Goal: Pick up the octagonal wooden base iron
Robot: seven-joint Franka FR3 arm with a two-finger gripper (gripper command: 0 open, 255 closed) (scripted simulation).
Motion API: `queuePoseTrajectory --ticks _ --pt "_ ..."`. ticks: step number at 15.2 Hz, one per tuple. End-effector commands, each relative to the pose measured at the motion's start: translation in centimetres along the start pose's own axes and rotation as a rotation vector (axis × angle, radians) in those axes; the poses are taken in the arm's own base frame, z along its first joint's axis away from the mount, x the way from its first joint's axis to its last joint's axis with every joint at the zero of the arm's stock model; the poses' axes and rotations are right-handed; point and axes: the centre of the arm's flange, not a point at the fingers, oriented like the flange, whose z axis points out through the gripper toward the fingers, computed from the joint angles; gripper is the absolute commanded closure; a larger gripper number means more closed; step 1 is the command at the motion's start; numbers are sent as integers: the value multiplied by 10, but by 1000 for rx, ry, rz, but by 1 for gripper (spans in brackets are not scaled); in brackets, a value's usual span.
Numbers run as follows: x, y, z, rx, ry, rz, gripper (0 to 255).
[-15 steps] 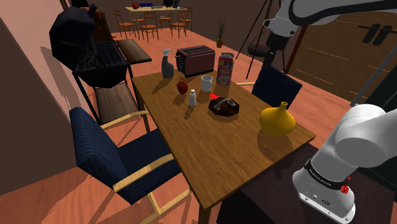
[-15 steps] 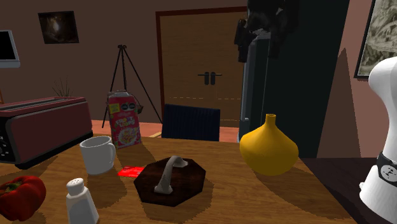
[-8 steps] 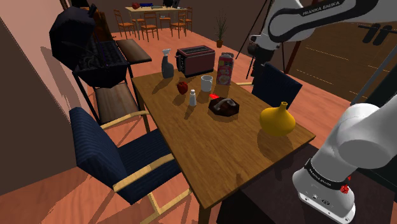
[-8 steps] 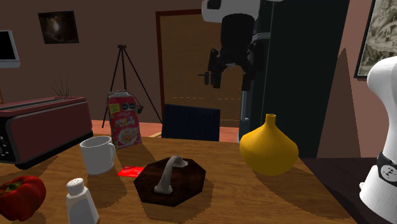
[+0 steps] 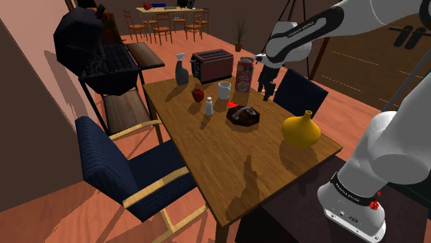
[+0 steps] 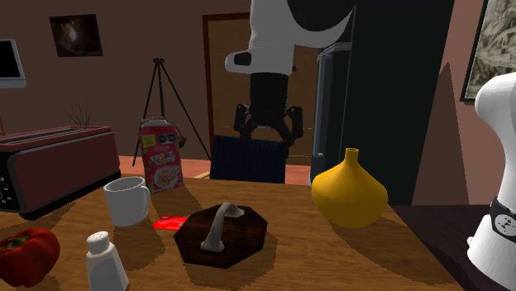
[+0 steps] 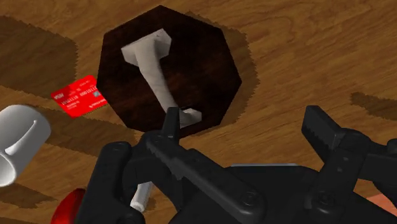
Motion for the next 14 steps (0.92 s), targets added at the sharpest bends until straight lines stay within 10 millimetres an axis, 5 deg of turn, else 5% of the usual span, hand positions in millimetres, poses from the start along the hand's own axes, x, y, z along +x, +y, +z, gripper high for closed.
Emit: queuePoseTrajectory --ticks 1,10,14 --pt "9 16 21 4 -7 -82 0" --pt "53 75 117 27 -39 -423 0" --pt "51 74 138 27 -39 -423 0"
